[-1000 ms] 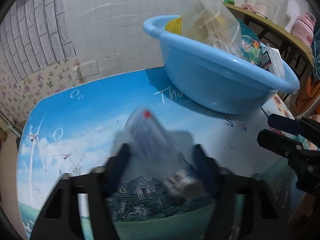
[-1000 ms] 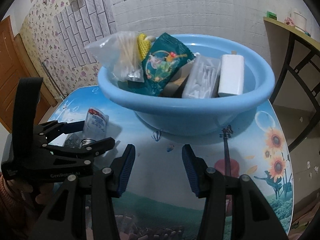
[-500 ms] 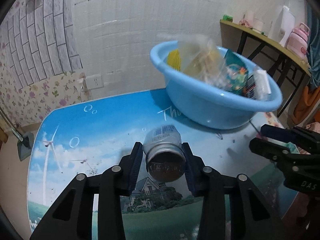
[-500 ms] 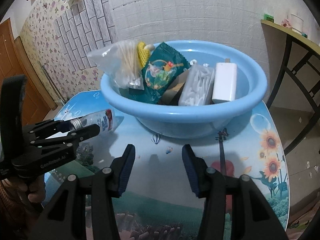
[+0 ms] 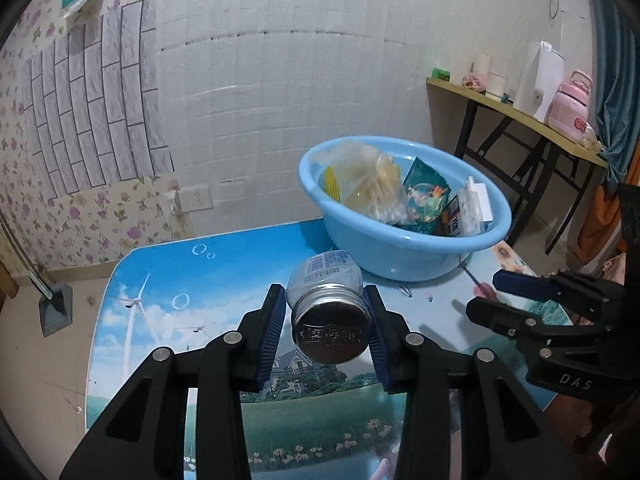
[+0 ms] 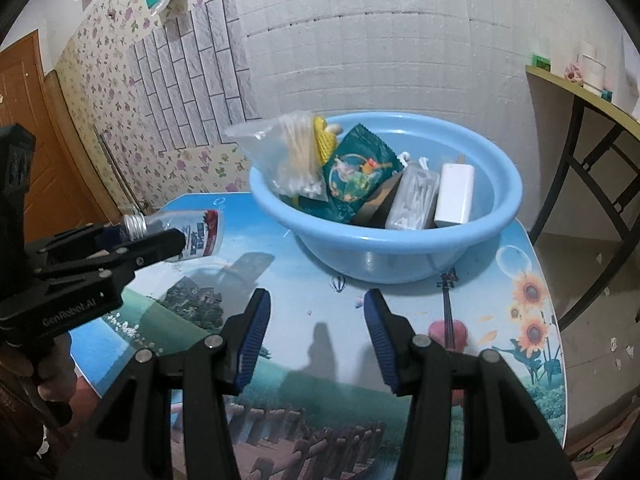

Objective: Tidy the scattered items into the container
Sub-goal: 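Grasp the glass bottle by its metal cap end with the left gripper, then carry the glass bottle over the basin with the left gripper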

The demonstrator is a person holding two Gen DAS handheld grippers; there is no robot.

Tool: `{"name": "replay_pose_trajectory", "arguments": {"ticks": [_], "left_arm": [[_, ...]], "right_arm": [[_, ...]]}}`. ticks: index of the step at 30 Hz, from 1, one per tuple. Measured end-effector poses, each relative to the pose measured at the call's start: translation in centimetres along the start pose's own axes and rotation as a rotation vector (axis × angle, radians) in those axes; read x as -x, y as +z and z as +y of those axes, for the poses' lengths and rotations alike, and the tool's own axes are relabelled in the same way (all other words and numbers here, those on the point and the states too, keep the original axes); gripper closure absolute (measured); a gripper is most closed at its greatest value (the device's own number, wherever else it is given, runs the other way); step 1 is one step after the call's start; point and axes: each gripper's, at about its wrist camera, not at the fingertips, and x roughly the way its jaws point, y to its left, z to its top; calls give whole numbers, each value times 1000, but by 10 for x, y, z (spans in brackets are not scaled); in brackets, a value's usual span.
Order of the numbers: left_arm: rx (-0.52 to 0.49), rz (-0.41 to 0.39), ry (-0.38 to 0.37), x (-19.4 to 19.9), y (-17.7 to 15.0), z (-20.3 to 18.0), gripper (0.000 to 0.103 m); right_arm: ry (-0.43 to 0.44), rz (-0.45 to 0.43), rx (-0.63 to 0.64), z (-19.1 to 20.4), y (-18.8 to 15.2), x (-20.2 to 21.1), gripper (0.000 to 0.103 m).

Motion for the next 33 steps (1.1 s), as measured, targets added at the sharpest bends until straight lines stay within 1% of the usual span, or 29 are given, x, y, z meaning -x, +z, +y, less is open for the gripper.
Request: {"name": "replay_pose_trajectory", "arguments": {"ticks": [5,9,16,23,33], "left_arm": [[2,-2,-9,8,1,-2,65],[-3,-20,-10,15,5,-7,65],[-24,-44,-31,21,21,-21,65],[-58,-64,-69,14,39,-46,65],[-111,-28,-100,-16,55,-74,65]], "right_arm": [[15,-11,-2,6,-2,6,55],[20,-28,-4,2,-4,15,55],[13,-73,-14,-1,1,26,55],[-1,-103,-34,-14,9,29,55],[-33,-137,-70,-43,22,23,55]]}}
